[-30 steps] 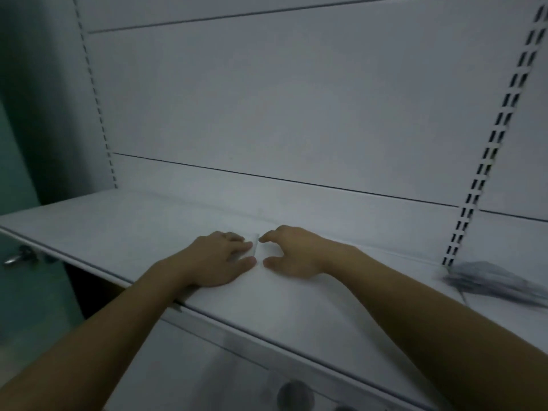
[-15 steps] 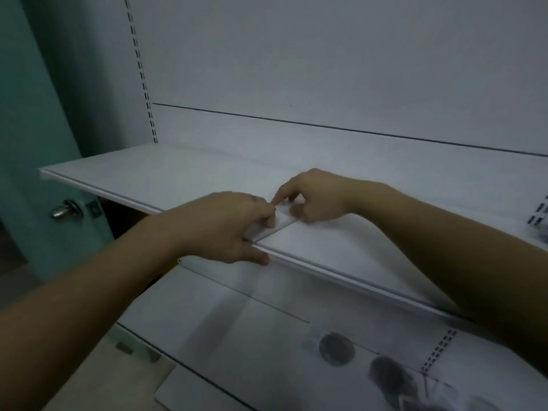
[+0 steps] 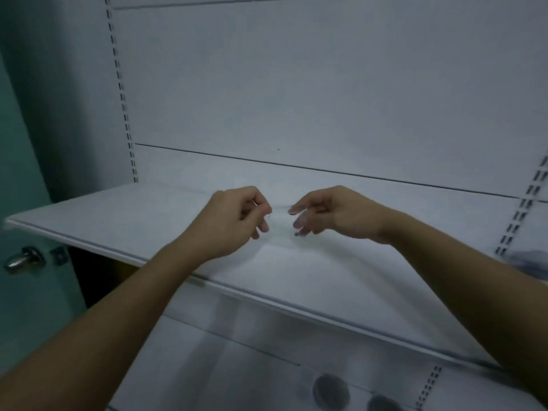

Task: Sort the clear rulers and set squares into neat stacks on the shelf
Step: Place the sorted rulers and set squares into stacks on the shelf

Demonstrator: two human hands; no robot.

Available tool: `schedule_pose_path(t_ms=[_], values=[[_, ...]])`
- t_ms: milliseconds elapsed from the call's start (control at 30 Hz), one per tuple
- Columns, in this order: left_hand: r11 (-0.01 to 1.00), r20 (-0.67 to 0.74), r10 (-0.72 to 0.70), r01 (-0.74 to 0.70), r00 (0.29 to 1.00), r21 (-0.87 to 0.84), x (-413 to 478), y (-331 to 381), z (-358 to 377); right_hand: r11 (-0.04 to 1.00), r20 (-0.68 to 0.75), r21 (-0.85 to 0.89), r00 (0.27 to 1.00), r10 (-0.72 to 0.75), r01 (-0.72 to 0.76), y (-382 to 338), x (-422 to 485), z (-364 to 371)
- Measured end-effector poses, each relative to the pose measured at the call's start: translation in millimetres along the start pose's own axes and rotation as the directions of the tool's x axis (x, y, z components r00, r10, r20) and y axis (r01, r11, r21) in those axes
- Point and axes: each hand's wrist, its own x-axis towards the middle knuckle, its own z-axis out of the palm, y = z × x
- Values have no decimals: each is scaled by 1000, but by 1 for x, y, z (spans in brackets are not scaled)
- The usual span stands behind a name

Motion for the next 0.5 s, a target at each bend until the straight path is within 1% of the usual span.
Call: schedule_pose_path(t_ms=[67, 133, 200, 267, 333, 400, 467, 500], values=[[999, 2, -8, 8, 1000, -42, 16, 11, 17, 998, -144, 57, 989, 38, -30, 7, -10, -10], [1000, 45, 15, -15, 999, -12, 33, 25, 35, 996, -322, 67, 944, 74, -55, 17, -24, -24], [997, 136, 68, -72, 988, 25, 50, 41, 56, 992, -489, 90, 864, 120, -87, 28, -43, -42], [986, 200, 138, -154, 970, 65, 66, 62, 80, 985, -613, 132, 771, 172, -115, 40, -68, -63], [962, 219, 205, -237, 954, 132, 81, 87, 107, 974, -684, 186, 695, 223, -129, 51, -96, -83], [948, 192, 243, -274, 951, 160, 92, 116, 136, 964, -733, 235, 628, 262, -128, 62, -125, -100], [952, 197, 267, -290, 943, 95, 97, 149, 166, 955, -785, 260, 545, 294, -140, 74, -155, -117], [948, 226, 291, -312, 930, 63, 97, 166, 180, 950, -801, 273, 512, 311, -150, 79, -169, -126]])
